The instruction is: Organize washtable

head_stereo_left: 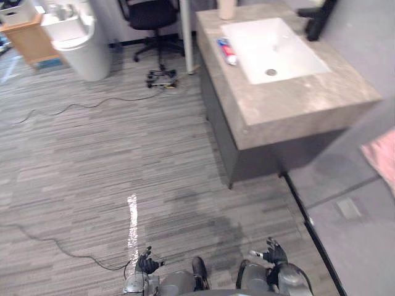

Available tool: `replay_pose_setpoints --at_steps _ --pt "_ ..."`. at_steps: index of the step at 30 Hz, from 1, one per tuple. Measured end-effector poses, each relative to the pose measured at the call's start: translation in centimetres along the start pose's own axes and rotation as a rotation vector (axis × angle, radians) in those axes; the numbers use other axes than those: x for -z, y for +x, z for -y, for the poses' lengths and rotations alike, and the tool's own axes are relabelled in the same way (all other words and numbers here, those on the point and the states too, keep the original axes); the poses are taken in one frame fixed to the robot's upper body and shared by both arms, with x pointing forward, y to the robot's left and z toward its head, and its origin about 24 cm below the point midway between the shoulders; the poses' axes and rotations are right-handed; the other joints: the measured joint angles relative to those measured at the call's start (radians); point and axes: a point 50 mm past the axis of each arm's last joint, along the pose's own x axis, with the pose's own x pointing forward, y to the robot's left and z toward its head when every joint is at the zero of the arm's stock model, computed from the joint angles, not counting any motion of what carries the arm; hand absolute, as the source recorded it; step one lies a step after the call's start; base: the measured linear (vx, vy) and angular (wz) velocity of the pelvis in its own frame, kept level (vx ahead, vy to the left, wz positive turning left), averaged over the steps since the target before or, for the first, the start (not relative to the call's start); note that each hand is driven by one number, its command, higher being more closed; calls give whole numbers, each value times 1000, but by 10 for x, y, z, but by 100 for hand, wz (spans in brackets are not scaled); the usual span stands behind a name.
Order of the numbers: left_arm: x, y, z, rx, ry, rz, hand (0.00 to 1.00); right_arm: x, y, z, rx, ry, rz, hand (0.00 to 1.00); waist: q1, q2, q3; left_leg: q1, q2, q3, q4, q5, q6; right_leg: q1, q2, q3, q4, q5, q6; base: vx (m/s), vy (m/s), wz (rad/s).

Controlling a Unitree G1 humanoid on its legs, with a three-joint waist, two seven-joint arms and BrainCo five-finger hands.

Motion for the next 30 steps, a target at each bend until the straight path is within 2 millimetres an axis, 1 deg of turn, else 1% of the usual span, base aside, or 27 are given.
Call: replay_pose_setpoints --at_steps 1,2,3,4,5,7,8,9,10,11,12,13,14,15,16,18,19,20,21,22,23,24,26,27,28,29,30 --pt "0 0 -1 -2 2 -3 0 -2 1 -1 -8 -1 7 0 -3 8 2 3 4 -16 1 -4 2 -18 19 11 5 -7 -32 151 69 38" --pt "1 0 -2 -7 0 -8 0 -5 2 -2 -17 4 17 0 -7 14 10 6 16 -31 3 -9 6 -55 58 27 21 -17 -49 162 47 43" --pt "2 1 -3 -8 2 -17 0 -7 2 -1 -21 12 29 0 -15 20 14 9 31 -59 6 -23 -2 -106 105 53 22 -17 -52 235 30 68" --pt "4 1 -8 -15 13 -27 0 -10 2 -1 -19 20 41 0 -29 20 16 26 38 -92 3 -36 -19 -136 142 83 -3 -7 -70 235 -1 77" --pt "6 0 -9 -16 15 -35 0 -10 1 -1 -19 23 43 0 -36 21 15 34 38 -103 3 -44 -36 -143 151 103 -8 2 -84 300 -46 93" --pt "8 0 -10 -19 10 -44 0 3 -3 4 -2 39 9 0 -32 -8 -3 74 37 -151 40 -100 -87 -154 158 111 -3 37 -142 394 -99 90" --pt "10 -1 -11 -23 3 -46 0 5 -4 4 1 40 3 0 -29 -12 -8 76 41 -159 69 -115 -100 -152 167 104 -10 49 -152 608 -152 80" --pt "10 -1 -14 -33 -1 -47 0 8 -4 1 -4 44 -8 0 -30 -27 -21 57 51 -151 173 -155 -158 -133 175 104 -55 144 -180 538 -122 66" --pt "7 0 -11 -26 -3 -42 0 8 -4 3 3 50 -15 0 -30 -15 -28 10 79 -144 294 -170 -172 -102 190 85 -64 145 -199 670 -127 61" --pt "5 0 -3 -10 -18 -32 0 9 -3 6 12 37 -18 0 -26 9 -31 -57 110 -128 458 -143 -216 -59 208 73 -104 148 -205 456 -69 32" --pt "3 0 0 -2 -26 -25 0 7 -3 7 14 35 -10 0 -26 16 -31 -91 130 -109 547 -111 -237 -26 214 75 -137 146 -207 571 -73 3" --pt "1 -1 6 2 -52 -15 0 8 -3 8 17 29 -20 0 -11 27 -28 -126 172 -67 645 -127 -224 43 223 92 -191 145 -208 620 -54 -24" --pt "-2 -1 11 11 -66 -3 0 10 -4 5 15 34 -30 0 -4 28 -26 -145 202 -27 689 -152 -207 121 225 111 -239 140 -216 500 -35 -28" --pt "-2 -1 11 12 -63 0 0 10 -4 5 14 36 -31 0 -3 28 -26 -150 205 -24 692 -156 -205 133 224 115 -244 139 -218 505 33 -34" --pt "-5 -1 12 12 -63 11 0 7 -3 0 13 54 -27 0 6 20 -16 -206 226 -6 671 -176 -176 184 209 138 -253 135 -225 347 114 -25" --pt "-8 0 11 7 -68 25 0 2 -1 -2 22 70 -16 0 9 18 -12 -250 228 7 599 -176 -174 197 186 147 -248 134 -224 341 178 -28" --pt "-12 1 12 10 -70 37 0 -1 0 -3 29 80 -10 0 18 18 -10 -280 228 11 468 -151 -188 209 161 155 -239 126 -209 218 188 -39" --pt "-10 0 14 12 -72 33 0 2 -1 1 41 78 -16 0 29 35 -15 -268 240 -7 265 -1 -183 224 151 157 -223 94 -150 296 271 -50" --pt "-6 -2 21 26 -92 23 0 6 -2 5 51 74 -23 0 29 79 -21 -269 280 -20 187 178 -136 244 170 157 -222 55 -90 234 233 -32" --pt "-12 1 17 16 -96 36 0 9 -2 -3 35 85 -41 0 30 45 -13 -269 251 -12 232 149 -135 259 138 163 -220 25 -73 314 294 -16" --pt "-18 3 15 6 -87 50 0 11 -4 -10 19 98 -51 0 37 17 -15 -260 219 -6 222 129 -125 258 106 165 -229 25 -75 220 212 -10" --pt "-19 4 14 6 -77 54 0 12 -5 -13 20 117 -53 0 42 1 -16 -259 212 16 224 111 -118 252 92 180 -230 45 -70 208 213 -23" --pt "-20 4 13 2 -76 52 0 14 -6 -12 28 125 -57 0 52 -1 -16 -248 209 29 231 71 -117 242 82 196 -194 69 -46 84 147 -35" --pt "-19 4 13 1 -76 48 0 15 -7 -15 23 132 -61 0 54 -7 -15 -216 204 52 223 50 -109 210 66 216 -103 79 -35 98 155 -47" --pt "-17 4 11 -1 -70 41 0 16 -7 -13 27 130 -63 0 54 -17 -9 -163 188 73 196 39 -100 160 46 244 38 100 -44 124 170 -43" --pt "-15 4 10 -2 -64 34 0 16 -8 -13 26 129 -62 0 54 -22 -8 -137 177 80 180 38 -97 127 35 252 116 125 -49 105 128 -39" --pt "-12 3 9 -4 -57 21 0 17 -9 -12 27 124 -57 0 50 -16 -3 -85 166 96 143 33 -94 57 22 266 262 185 -60 101 96 -31"
